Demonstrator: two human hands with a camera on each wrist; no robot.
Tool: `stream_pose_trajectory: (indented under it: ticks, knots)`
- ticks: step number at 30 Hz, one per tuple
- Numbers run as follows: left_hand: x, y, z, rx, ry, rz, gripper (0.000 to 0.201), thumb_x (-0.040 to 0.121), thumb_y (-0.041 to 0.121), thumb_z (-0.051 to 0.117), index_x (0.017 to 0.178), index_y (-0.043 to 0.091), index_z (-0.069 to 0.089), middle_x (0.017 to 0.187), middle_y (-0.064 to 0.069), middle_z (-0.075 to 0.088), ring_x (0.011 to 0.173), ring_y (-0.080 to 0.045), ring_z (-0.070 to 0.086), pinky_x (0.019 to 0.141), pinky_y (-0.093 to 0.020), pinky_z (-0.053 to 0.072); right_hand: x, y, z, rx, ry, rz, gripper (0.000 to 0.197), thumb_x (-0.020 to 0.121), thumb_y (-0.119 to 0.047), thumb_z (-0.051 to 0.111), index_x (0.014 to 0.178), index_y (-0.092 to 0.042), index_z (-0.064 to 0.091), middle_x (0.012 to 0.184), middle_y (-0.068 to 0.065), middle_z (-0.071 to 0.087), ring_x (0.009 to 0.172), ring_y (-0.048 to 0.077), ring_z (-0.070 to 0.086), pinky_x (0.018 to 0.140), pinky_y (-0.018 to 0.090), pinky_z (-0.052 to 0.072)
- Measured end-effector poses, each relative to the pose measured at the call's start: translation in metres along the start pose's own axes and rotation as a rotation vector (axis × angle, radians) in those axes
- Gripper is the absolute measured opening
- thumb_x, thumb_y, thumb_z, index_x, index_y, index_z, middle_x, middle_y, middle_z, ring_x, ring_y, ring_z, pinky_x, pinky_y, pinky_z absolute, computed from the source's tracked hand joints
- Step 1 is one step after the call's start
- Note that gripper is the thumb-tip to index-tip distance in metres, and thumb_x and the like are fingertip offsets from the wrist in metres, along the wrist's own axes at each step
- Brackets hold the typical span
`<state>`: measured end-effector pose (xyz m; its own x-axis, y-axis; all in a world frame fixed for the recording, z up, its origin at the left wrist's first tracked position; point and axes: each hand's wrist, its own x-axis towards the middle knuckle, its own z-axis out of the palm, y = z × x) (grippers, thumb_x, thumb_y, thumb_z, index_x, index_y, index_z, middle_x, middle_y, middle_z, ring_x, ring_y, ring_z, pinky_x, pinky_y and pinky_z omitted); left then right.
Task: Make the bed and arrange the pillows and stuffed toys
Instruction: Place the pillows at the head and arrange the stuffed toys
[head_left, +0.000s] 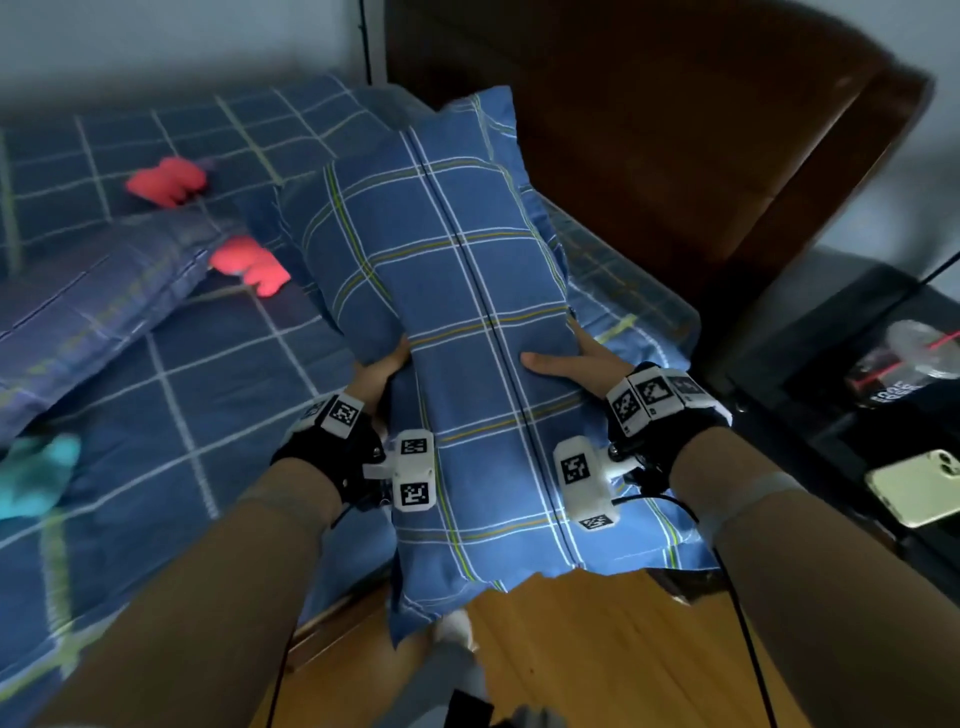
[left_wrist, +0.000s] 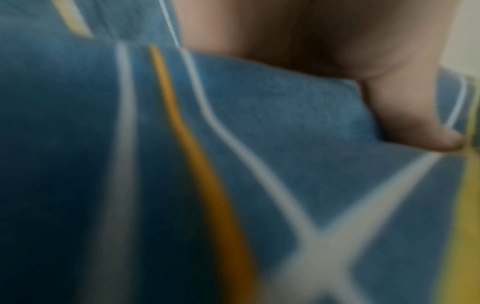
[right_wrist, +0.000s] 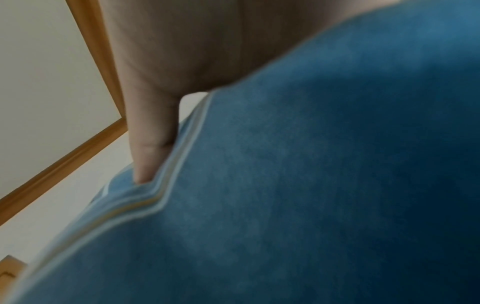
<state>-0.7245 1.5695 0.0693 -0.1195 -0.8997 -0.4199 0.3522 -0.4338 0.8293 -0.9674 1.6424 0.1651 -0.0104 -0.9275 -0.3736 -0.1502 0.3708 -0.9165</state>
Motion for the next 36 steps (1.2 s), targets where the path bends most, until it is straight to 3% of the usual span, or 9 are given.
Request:
stream_pose_trajectory:
  ticks: [8,12,19,20,21,22,24,33,36]
  knots:
    - [0.134,0.022,0.094,0.026,-0.014,-0.072,0.076,0.072,0.045,0.072,0.136,0.011,0.047,0.132,-0.012,0.058,0.116,-0.03,0.06,0.081,-0.039,0.054,0.135,-0.029,-0.09,-0.002,0.002,0.039,0.101,0.054,-0.045,0.086,0.141,-0.031,0.037,0.134,0.004,0.057,0.117,0.028,0.058,0.102,0.047,0.045]
    - [0.189,0.034,0.135,0.054,-0.004,-0.101,0.056,0.088,0.039,0.058,0.132,0.006,0.05,0.128,-0.013,0.059,0.111,-0.03,0.06,0.079,-0.04,0.052,0.195,-0.052,-0.135,0.005,-0.019,0.015,0.07,0.08,-0.02,0.072,0.142,-0.019,0.038,0.132,0.001,0.055,0.117,0.024,0.056,0.095,0.037,0.046]
    - [0.283,0.041,0.18,-0.005,0.068,-0.111,0.056,0.092,0.038,0.052,0.139,0.008,0.044,0.135,-0.014,0.054,0.109,-0.031,0.059,0.082,-0.039,0.049,0.302,-0.077,-0.191,-0.117,-0.062,0.01,0.065,0.084,-0.023,0.068,0.14,-0.018,0.037,0.131,-0.006,0.051,0.119,0.013,0.05,0.1,0.025,0.037]
    - [0.297,0.04,0.185,-0.011,0.081,-0.128,0.055,0.092,0.039,0.051,0.138,0.008,0.045,0.132,-0.015,0.056,0.11,-0.032,0.059,0.081,-0.039,0.05,0.322,-0.079,-0.197,-0.157,-0.089,0.006,0.069,0.084,-0.024,0.068,0.143,-0.017,0.033,0.133,-0.007,0.048,0.122,0.011,0.046,0.104,0.038,0.039]
    - [0.311,0.04,0.191,-0.014,0.101,-0.151,0.054,0.092,0.04,0.051,0.136,0.008,0.047,0.126,-0.015,0.061,0.107,-0.031,0.062,0.08,-0.04,0.052,0.34,-0.083,-0.201,-0.203,-0.122,-0.005,0.075,0.082,-0.024,0.07,0.144,-0.016,0.029,0.135,-0.008,0.046,0.125,0.011,0.043,0.088,0.023,0.027]
    - [0.325,0.039,0.197,-0.036,0.105,-0.162,0.053,0.093,0.04,0.05,0.134,0.007,0.049,0.117,-0.013,0.066,0.1,-0.03,0.065,0.078,-0.04,0.054,0.359,-0.085,-0.204,-0.233,-0.148,-0.01,0.079,0.081,-0.023,0.072,0.145,-0.015,0.026,0.14,-0.004,0.045,0.129,0.014,0.042,0.111,0.027,0.024]
    - [0.356,0.04,0.209,-0.052,0.153,-0.18,0.053,0.093,0.04,0.048,0.134,0.006,0.047,0.113,-0.009,0.065,0.102,-0.028,0.064,0.083,-0.041,0.053,0.404,-0.086,-0.21,-0.256,-0.181,-0.035,0.083,0.077,-0.017,0.074,0.146,-0.012,0.028,0.145,0.006,0.043,0.134,0.024,0.041,0.115,0.044,0.028]
    - [0.488,0.021,0.24,-0.162,0.299,-0.272,0.056,0.084,0.043,0.062,0.133,0.017,0.05,0.126,-0.012,0.06,0.104,-0.031,0.062,0.086,-0.047,0.05,0.568,-0.065,-0.254,-0.257,-0.191,0.011,0.082,0.076,-0.018,0.075,0.145,-0.017,0.031,0.145,0.007,0.044,0.132,0.027,0.043,0.11,0.05,0.035]
    - [0.546,0.013,0.253,-0.103,0.313,-0.287,0.084,0.061,0.052,0.078,0.134,0.018,0.051,0.129,-0.011,0.06,0.113,-0.033,0.061,0.093,-0.053,0.05,0.615,-0.075,-0.282,-0.302,-0.176,0.0,0.08,0.074,-0.02,0.078,0.142,-0.018,0.035,0.142,0.008,0.047,0.129,0.029,0.046,0.107,0.05,0.037]
